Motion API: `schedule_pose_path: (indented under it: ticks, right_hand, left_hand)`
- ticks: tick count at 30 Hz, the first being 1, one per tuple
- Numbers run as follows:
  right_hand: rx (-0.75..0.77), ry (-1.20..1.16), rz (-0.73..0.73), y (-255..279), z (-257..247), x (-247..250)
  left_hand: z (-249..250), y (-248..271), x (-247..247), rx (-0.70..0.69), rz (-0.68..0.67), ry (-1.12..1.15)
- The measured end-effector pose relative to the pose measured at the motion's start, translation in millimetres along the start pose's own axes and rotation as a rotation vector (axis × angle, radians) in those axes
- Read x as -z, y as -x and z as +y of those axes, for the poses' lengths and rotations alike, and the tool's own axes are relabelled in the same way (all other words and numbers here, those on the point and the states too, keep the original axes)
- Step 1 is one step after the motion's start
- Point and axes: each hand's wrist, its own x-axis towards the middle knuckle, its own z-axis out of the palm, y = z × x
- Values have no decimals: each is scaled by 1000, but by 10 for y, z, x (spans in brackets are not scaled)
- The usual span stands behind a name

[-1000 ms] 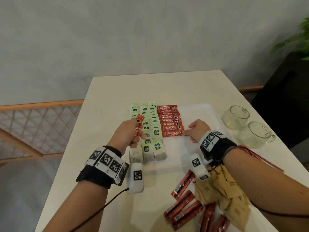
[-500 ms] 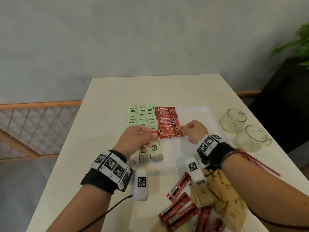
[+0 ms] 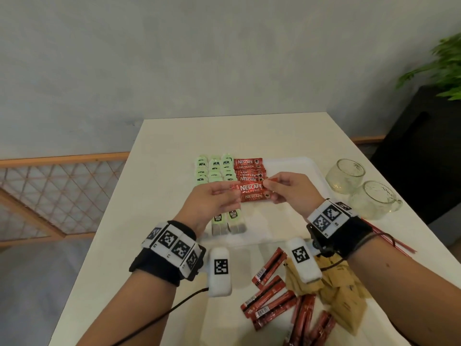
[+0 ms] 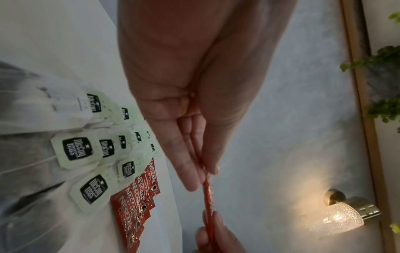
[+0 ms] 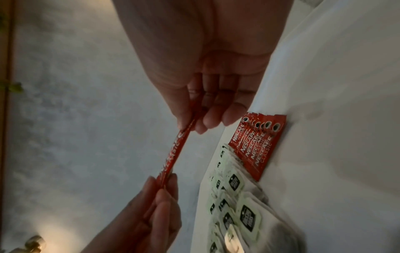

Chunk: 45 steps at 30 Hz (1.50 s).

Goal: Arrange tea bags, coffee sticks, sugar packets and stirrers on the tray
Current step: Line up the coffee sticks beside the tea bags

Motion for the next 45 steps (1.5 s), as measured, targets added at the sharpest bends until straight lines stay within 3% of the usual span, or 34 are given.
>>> schedule_pose_path:
  ticks: [5,10,17,21,25,35,45]
  right_hand:
    - [-1,28,-62,32,-102,-107]
    - [-96,40,-164,-54,-170,8]
    - [-186,34,-123,-123,44,220]
    - [-321,196,-11,-194,300,307]
    - [-456,344,32,-279,424,303]
    - [-431,415,137,-447,494,202]
    - [-390,534,119,-481,510,97]
  left_hand:
    - [-28,-20,-80,-28,70,-61]
    - [-10,-74,-48,-58,126,-99]
    - [-49,-136,-44,-98,182,-143]
    - [-57,-216,31,-99,274,-130]
    - [-51,-282,36,-82,281,-128]
    - [-78,-372,26,-53,255,-161]
    - [-114,-420,38,-34,248,-189]
